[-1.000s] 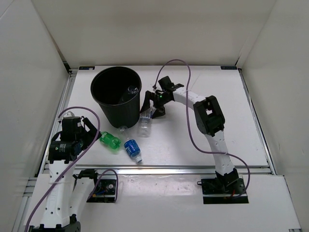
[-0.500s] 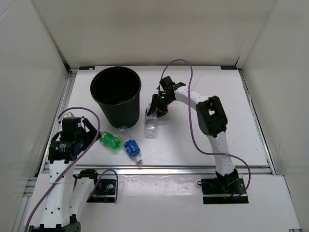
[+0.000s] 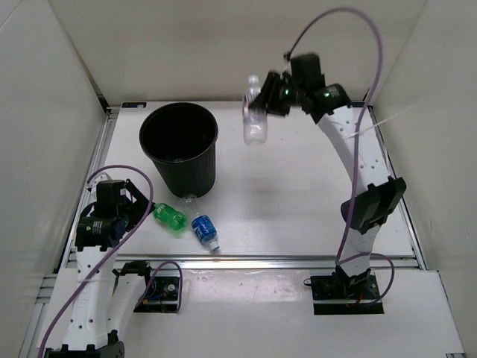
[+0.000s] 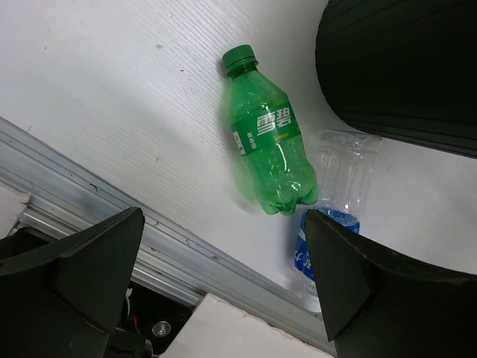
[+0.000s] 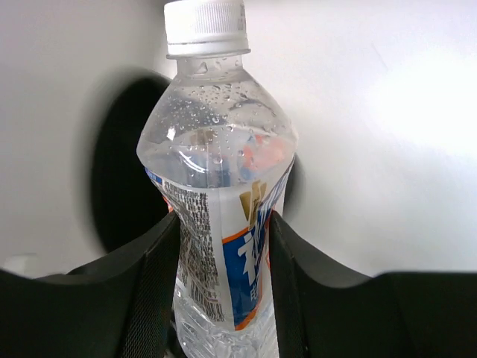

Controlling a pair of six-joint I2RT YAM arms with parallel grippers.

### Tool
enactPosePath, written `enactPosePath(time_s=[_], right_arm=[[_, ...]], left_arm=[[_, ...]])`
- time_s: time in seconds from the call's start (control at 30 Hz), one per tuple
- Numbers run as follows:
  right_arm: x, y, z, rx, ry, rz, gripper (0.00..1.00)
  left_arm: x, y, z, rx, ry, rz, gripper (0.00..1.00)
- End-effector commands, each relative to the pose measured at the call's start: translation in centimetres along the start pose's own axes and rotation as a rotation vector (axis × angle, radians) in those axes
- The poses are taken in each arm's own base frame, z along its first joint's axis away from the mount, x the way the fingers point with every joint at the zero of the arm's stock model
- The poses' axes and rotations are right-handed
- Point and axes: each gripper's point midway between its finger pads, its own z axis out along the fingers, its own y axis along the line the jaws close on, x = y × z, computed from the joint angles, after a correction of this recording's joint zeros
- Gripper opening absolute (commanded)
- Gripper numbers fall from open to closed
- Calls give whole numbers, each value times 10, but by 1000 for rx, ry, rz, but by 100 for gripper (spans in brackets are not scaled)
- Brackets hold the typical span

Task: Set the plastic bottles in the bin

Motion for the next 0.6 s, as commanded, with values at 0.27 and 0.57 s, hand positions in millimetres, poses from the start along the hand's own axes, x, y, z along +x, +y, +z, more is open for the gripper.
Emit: enactPosePath(time_s=[0.27, 0.57], right_arm=[[-38, 242, -2, -593, -414, -353, 55], [-8, 219, -11, -376, -407, -407, 100]], left_arm=[[4, -12, 15, 16, 57, -12, 100], [10, -30, 30, 66, 102, -77, 100]])
